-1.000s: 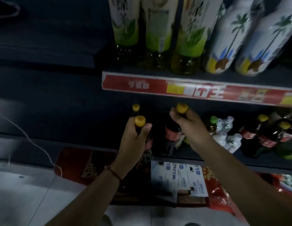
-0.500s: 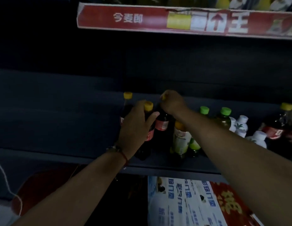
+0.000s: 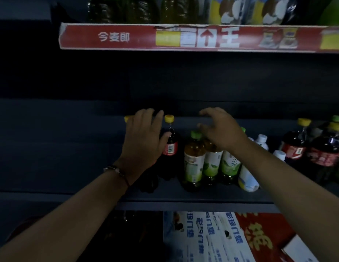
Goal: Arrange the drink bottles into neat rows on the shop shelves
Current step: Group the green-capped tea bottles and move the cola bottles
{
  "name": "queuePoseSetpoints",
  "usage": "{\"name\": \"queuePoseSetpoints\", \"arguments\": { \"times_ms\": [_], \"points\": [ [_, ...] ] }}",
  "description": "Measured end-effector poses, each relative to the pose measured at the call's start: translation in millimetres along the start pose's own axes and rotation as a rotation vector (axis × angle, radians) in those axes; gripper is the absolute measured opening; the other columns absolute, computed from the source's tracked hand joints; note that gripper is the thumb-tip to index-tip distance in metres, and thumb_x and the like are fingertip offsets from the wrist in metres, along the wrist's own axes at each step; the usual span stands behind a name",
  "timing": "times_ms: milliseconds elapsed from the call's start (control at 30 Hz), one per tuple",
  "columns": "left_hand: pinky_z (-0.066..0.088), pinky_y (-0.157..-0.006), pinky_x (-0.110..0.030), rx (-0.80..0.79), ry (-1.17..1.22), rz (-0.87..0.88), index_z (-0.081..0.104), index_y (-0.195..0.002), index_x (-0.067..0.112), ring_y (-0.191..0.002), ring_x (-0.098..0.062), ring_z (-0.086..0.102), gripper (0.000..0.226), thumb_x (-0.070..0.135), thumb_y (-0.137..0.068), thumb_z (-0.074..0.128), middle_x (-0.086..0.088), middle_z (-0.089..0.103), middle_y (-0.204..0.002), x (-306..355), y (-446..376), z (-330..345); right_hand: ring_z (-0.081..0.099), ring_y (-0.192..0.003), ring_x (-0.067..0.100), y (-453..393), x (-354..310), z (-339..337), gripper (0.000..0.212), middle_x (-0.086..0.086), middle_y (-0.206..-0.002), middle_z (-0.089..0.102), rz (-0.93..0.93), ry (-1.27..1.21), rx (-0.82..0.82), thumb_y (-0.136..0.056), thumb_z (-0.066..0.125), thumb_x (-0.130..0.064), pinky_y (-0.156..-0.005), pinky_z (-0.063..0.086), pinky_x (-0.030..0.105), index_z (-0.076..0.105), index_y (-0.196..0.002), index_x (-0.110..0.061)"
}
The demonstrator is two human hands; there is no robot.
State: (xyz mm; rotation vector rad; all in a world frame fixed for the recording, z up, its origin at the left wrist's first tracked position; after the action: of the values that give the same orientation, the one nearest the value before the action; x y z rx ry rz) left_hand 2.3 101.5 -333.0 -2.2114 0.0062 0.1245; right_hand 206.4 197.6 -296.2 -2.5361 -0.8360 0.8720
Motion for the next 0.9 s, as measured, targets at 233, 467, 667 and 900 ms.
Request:
{"name": "queuePoseSetpoints", "arguments": {
  "times_ms": [233, 467, 667, 900],
  "points": [
    [0.042, -0.091, -0.041, -0.246, 0.371, -0.077, 0.040, -0.145, 0.013, -0.116, -0.030, 0.049, 0.072, 0.055, -0.089, 0.058, -0.008, 0.057, -0.129, 91, 4, 35, 0.061, -0.105, 0.031, 21, 49, 23, 0.053, 0.013, -0.116, 0.065, 0.254, 0.079, -0.080, -0.086, 0.065, -0.044, -0.087, 0.051, 0.039, 0.048, -0.124, -0.013],
    [0.047, -0.085, -0.027, -0.298, 0.885, -0.430, 0.044, -0.129, 0.021, -0.107, -0.013, 0.052, 0.065, 0.043, -0.077, 0.076, -0.001, 0.045, -0.124, 87, 19, 58, 0.053, -0.093, 0.019, 62, 58, 44, 0.043, 0.004, -0.088, 0.055, 0.164, -0.188, 0.147, -0.079, 0.057, -0.065, -0.081, 0.046, 0.034, 0.058, -0.086, -0.023],
    [0.048, -0.072, -0.017, -0.371, 1.102, -0.680, 0.053, -0.102, 0.021, -0.082, -0.005, 0.061, 0.027, 0.027, -0.086, 0.074, 0.008, 0.061, -0.087, 83, 49, 6, 0.055, -0.088, 0.014, 105, 20, 35, 0.019, 0.003, -0.092, 0.054, 0.254, -0.656, 0.061, -0.097, 0.056, -0.028, -0.082, 0.048, 0.031, 0.052, -0.107, -0.012],
    [0.047, -0.061, -0.014, -0.453, 1.040, -1.152, 0.056, -0.102, 0.004, -0.065, 0.003, 0.061, 0.028, 0.009, -0.082, 0.076, 0.000, 0.063, -0.080, 56, 27, -152, 0.063, -0.113, 0.020, 133, -54, -86, 0.050, 0.001, -0.119, 0.068, 1.008, -1.029, 0.069, -0.079, 0.073, -0.045, -0.101, 0.049, 0.041, 0.064, -0.123, -0.023]
  ]
}}
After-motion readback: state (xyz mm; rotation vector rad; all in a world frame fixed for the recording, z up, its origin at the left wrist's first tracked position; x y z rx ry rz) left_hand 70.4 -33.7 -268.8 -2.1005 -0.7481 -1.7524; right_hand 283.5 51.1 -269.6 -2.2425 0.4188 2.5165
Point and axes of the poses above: each hand's wrist, its own y-axis away from the middle knuckle, its own z-axis out of the palm, x = y × z, the point moved 2 cm from there along -y, towards the middle knuckle
